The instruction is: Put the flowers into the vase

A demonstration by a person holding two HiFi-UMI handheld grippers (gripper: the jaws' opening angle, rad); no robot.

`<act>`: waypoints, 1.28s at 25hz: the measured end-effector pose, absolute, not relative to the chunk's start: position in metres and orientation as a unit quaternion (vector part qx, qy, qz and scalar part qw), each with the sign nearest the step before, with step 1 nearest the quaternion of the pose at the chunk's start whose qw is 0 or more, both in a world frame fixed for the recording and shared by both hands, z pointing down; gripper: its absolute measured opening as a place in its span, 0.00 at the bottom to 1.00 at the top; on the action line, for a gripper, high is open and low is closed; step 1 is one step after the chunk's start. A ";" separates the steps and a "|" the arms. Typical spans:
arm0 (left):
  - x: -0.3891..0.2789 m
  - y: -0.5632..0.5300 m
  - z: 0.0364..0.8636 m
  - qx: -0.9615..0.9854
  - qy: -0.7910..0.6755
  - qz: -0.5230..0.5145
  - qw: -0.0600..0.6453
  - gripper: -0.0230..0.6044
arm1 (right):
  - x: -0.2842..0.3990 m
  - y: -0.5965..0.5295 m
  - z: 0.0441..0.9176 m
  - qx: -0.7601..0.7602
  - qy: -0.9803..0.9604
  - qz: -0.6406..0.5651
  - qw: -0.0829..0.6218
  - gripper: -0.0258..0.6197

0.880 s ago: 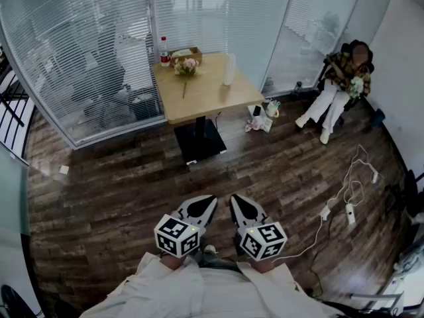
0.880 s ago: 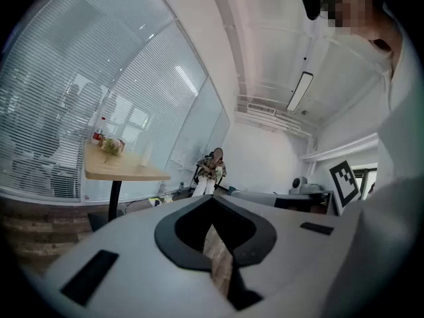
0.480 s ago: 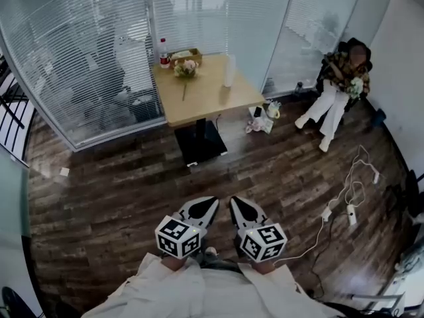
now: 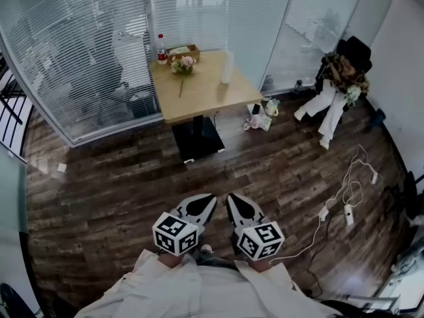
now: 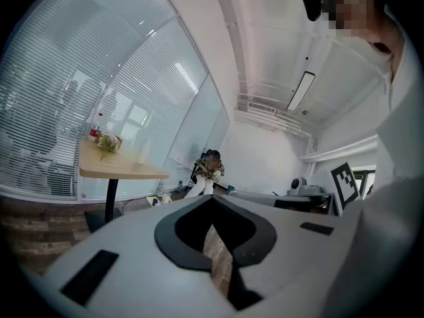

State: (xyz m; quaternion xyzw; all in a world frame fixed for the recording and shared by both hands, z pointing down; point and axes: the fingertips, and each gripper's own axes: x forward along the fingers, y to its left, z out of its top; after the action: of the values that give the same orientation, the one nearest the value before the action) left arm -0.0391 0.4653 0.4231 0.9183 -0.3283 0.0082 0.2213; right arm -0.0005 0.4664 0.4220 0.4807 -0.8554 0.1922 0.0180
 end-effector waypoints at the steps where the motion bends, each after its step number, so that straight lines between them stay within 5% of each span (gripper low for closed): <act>1: -0.036 0.464 0.423 0.919 -0.327 0.008 0.221 0.05 | 0.002 0.465 0.421 0.481 -0.855 0.192 0.015 0.06; 17: 0.001 0.436 0.432 0.915 -0.328 -0.018 0.234 0.05 | 0.037 0.436 0.453 0.486 -0.847 0.206 0.065 0.06; 32: -0.019 0.202 0.397 0.932 -0.308 -0.030 0.190 0.05 | 0.020 0.219 0.414 0.527 -0.838 0.141 0.032 0.06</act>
State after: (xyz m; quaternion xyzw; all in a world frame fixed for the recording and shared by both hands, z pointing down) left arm -0.0191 0.2016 0.3971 0.9316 -0.3084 -0.0299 0.1901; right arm 0.0196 0.2187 0.4140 0.5267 -0.8377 0.1409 0.0316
